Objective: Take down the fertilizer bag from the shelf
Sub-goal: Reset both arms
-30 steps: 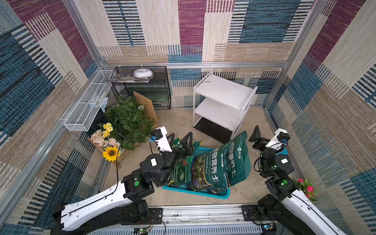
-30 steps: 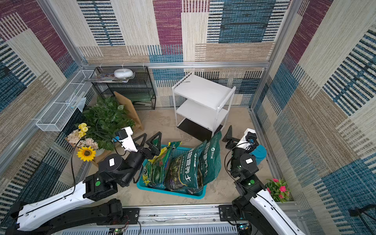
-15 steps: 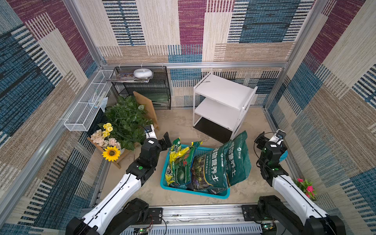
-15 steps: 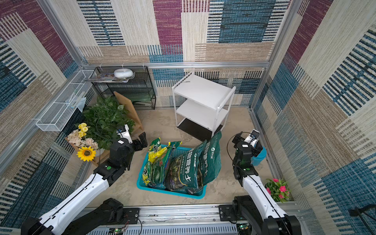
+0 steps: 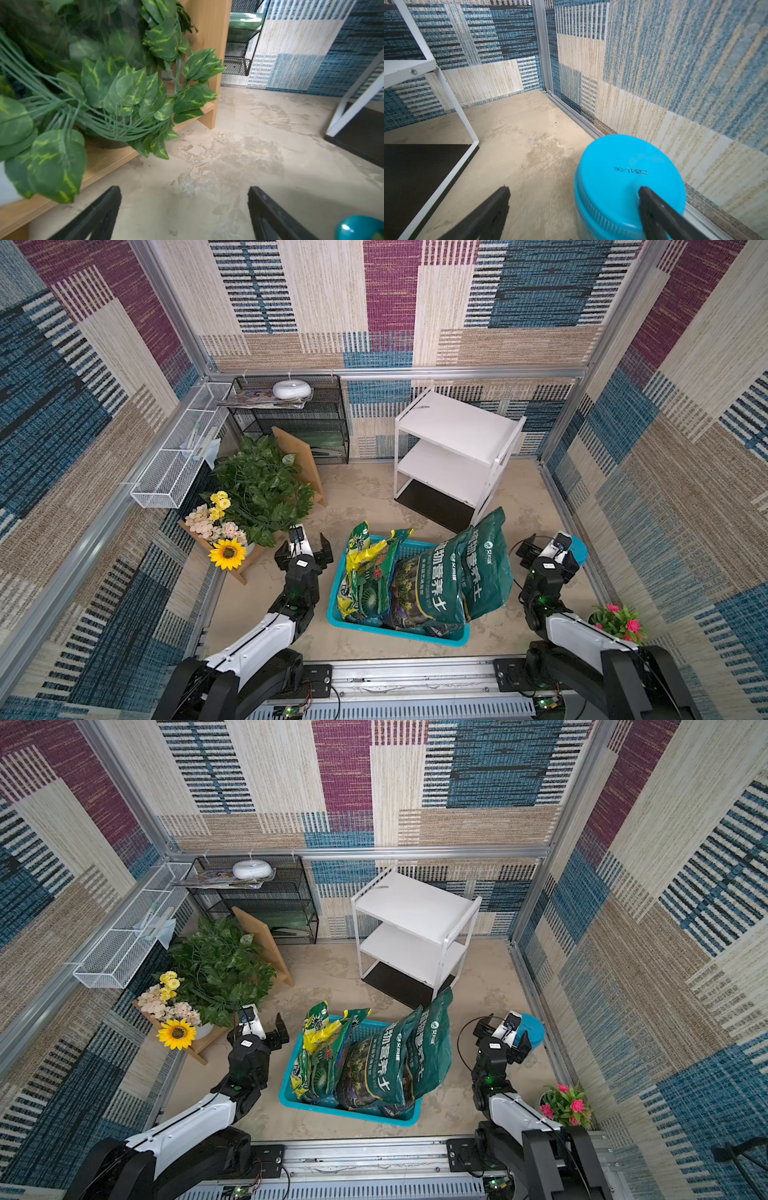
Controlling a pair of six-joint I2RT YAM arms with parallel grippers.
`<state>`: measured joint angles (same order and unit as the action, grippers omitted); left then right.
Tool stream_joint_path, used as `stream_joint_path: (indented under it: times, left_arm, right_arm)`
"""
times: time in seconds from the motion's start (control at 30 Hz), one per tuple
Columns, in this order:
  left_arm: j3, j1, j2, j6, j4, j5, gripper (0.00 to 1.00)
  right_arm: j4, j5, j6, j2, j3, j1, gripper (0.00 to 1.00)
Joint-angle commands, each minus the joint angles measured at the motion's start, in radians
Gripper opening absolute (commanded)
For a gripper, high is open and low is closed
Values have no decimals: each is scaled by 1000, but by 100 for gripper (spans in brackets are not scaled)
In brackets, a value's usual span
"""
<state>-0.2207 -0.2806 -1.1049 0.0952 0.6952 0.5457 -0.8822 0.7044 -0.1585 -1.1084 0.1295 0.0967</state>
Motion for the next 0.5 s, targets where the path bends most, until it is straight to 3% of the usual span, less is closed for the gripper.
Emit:
stream_joint_path:
  times: [0.0, 0.03, 0.1, 0.17, 0.27, 0.33, 0.4, 0.47]
  left_arm:
    - [-91, 23, -195, -75, 82, 41, 99]
    - [-121, 18, -258, -101, 122, 91, 99]
    - [-174, 24, -258, -85, 0, 91, 99]
    - [-143, 44, -250, -79, 59, 101, 99]
    - [-118, 60, -234, -89, 88, 52, 99]
    - [-113, 76, -246, -99, 123, 50, 99]
    - [-122, 122, -233, -63, 79, -15, 99]
    - [-152, 194, -234, -21, 11, -127, 93]
  right_arm:
    - [41, -82, 43, -98, 96, 0, 99]
    - [57, -86, 50, -139, 129, 0, 100]
    - [81, -66, 63, -213, 187, 1, 99]
    - [-9, -63, 98, -222, 165, 11, 98]
    - [-296, -67, 153, -226, 57, 25, 100]
    - [-276, -101, 180, -239, 74, 26, 100]
    - [-218, -123, 172, -251, 110, 28, 100]
    - [-306, -176, 141, -279, 73, 14, 99]
